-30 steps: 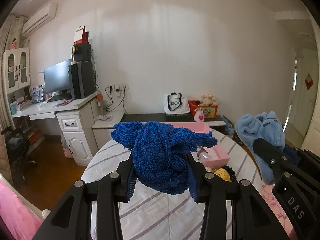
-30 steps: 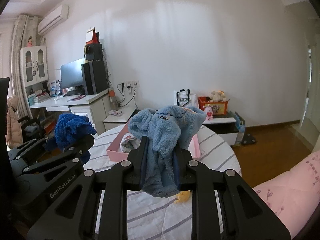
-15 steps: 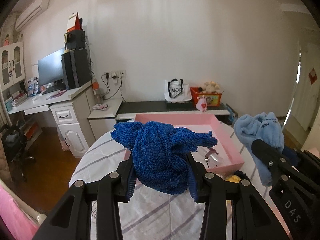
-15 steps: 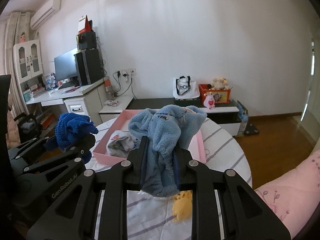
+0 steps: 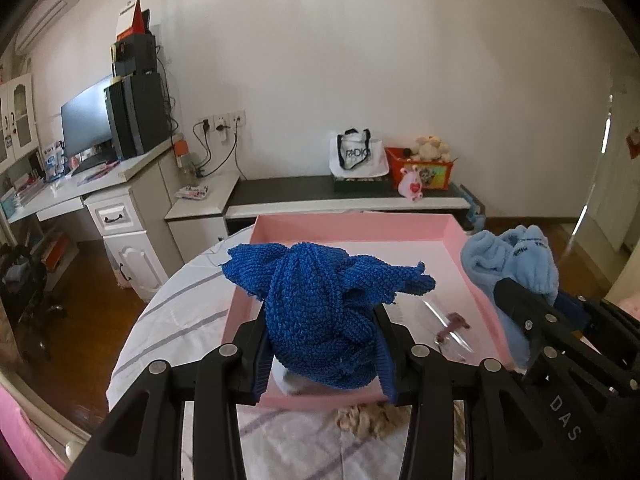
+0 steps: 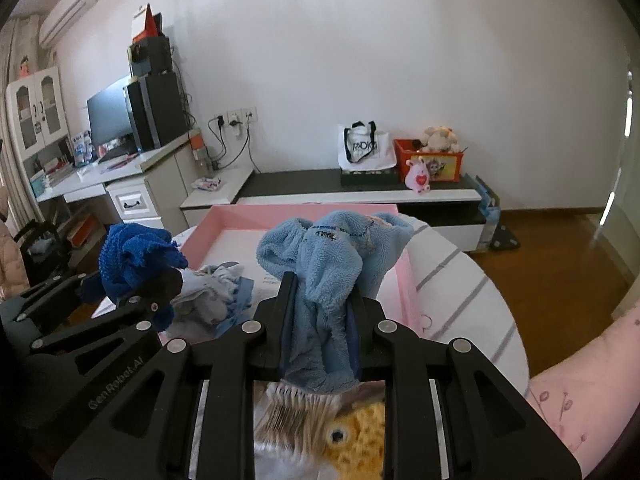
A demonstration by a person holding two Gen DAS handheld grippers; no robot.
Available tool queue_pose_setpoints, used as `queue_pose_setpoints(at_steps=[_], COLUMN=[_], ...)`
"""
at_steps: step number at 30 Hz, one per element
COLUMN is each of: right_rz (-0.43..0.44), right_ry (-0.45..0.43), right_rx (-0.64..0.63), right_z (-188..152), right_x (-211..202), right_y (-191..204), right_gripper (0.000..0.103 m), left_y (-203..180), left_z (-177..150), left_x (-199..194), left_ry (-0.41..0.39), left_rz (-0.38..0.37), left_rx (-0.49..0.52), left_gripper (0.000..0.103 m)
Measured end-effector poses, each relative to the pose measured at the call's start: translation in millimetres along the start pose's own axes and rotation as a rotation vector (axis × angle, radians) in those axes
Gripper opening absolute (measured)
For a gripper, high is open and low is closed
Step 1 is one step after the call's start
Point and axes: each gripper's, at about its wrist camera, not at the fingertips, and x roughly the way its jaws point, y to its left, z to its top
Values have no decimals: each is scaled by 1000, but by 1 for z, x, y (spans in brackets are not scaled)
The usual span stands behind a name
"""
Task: Organize soft objects
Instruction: 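Open both tools to drop the two cloths into the pink box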
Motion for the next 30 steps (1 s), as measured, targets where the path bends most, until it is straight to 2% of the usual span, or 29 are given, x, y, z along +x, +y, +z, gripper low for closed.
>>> queue_pose_setpoints(at_steps=[8,11,13,15,17,18,21,23,30], right_rz=[-7,-7,1,1,0,2,-18,-33,-43], right_ry=[47,57,65,68,71,70,65,56,48], right_rx=[4,4,5,-1,-5,-6,3,15,14], right_z=[7,8,9,10,10,10,9,9,10], right_x=[41,51,59,64,67,68,69,67,61], right_y=[-4,-3,-3,-1,-1,-1,-5,-9,-11], right_gripper=[23,26,29,30,38,39,52,68,76], left_y=[17,21,28,30,35,35,35,35,31], left_z=[42,46,46,51,46,38,34,29,1], left_x=[75,94,103,115,114,111,118,117,92], left_ry=[53,67,78,79,66,63,72,77,56], left_rz=[-7,-18,-25,-22,-3,11,27,18,45], left_rx=[-10,-8,-12,-12,-7,-6,-27,-45,-34], left_gripper=[42,44,49,69,79,84,91,93,95])
